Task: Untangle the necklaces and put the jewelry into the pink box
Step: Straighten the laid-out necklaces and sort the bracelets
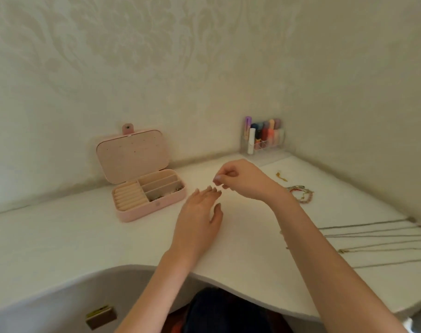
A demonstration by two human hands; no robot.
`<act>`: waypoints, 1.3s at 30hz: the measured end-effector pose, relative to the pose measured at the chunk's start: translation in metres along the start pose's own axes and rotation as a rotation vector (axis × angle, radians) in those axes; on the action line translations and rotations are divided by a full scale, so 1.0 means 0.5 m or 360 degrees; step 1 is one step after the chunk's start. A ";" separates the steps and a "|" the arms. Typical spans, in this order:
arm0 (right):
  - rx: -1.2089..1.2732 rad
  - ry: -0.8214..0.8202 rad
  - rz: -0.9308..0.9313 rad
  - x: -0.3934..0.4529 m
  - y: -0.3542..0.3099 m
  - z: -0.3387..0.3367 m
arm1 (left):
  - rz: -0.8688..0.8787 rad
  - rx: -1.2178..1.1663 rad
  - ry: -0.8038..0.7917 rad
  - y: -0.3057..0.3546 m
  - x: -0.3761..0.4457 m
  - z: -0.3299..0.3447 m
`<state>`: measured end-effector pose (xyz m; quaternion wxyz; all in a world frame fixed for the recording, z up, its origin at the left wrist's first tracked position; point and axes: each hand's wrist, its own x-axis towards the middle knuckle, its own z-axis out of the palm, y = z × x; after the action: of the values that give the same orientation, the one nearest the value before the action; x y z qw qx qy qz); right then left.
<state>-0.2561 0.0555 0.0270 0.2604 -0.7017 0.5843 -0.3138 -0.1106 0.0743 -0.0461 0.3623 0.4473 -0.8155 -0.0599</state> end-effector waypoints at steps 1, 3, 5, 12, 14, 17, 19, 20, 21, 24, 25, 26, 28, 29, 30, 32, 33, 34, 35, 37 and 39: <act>0.0002 0.0101 0.0021 -0.026 0.016 -0.023 | -0.0006 -0.0043 -0.0050 0.028 -0.003 0.015; -0.0060 0.0325 0.0093 -0.080 0.060 -0.072 | 0.0093 -0.0133 -0.0132 0.083 -0.009 0.047; -0.0180 0.0543 0.0200 -0.137 0.118 -0.121 | 0.0201 -0.0256 -0.0256 0.144 -0.016 0.073; -0.0578 0.1124 0.0639 -0.332 0.300 -0.258 | 0.0470 -0.0239 -0.0793 0.321 -0.021 0.157; -0.0733 0.1197 0.0797 -0.362 0.327 -0.280 | 0.0482 -0.0179 -0.0838 0.334 -0.014 0.178; -0.0945 0.0999 0.0943 -0.370 0.343 -0.284 | 0.0459 -0.0122 -0.0945 0.334 -0.010 0.201; -0.1069 0.0820 0.0997 -0.362 0.343 -0.277 | 0.0478 -0.0051 -0.1011 0.333 -0.011 0.208; -0.1102 0.0777 0.1037 -0.357 0.340 -0.274 | 0.0480 -0.0032 -0.1022 0.334 -0.011 0.208; -0.1111 0.0767 0.1076 -0.353 0.338 -0.272 | 0.0476 -0.0030 -0.1024 0.334 -0.010 0.209; -0.1109 0.0844 0.1111 -0.345 0.335 -0.275 | 0.0466 -0.0064 -0.1000 0.332 -0.010 0.212; -0.1100 0.0865 0.1113 -0.344 0.334 -0.277 | 0.0468 -0.0074 -0.0993 0.332 -0.011 0.213; -0.1101 0.0865 0.1123 -0.342 0.332 -0.278 | 0.0470 -0.0079 -0.0984 0.332 -0.011 0.214; -0.1169 0.0829 0.1126 -0.341 0.327 -0.275 | 0.0474 -0.0086 -0.0954 0.331 -0.013 0.212; -0.1206 0.0816 0.1104 -0.341 0.325 -0.272 | 0.0483 -0.0108 -0.0921 0.332 -0.014 0.210; -0.1219 0.0826 0.1055 -0.340 0.323 -0.267 | 0.0503 -0.0160 -0.0852 0.333 -0.016 0.206; -0.1154 0.0924 0.0869 -0.331 0.313 -0.251 | 0.0504 -0.0400 -0.0581 0.341 -0.021 0.196; -0.1051 0.1002 0.0731 -0.322 0.301 -0.242 | 0.0441 -0.0560 -0.0434 0.346 -0.021 0.190; -0.0896 0.1067 0.0573 -0.311 0.283 -0.233 | 0.0344 -0.0695 -0.0324 0.349 -0.021 0.185; -0.0693 0.1099 0.0404 -0.299 0.260 -0.225 | 0.0233 -0.0787 -0.0260 0.350 -0.016 0.182; -0.0224 0.1049 0.0117 -0.276 0.208 -0.209 | -0.0003 -0.0950 -0.0258 0.342 0.000 0.178; 0.0187 0.0954 -0.0048 -0.260 0.162 -0.197 | -0.0198 -0.1158 -0.0322 0.326 0.021 0.168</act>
<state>-0.3985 0.1687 0.0157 0.1120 -0.5702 0.6054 -0.5439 -0.2801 0.1438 -0.0333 0.4108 0.3297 -0.7439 -0.4113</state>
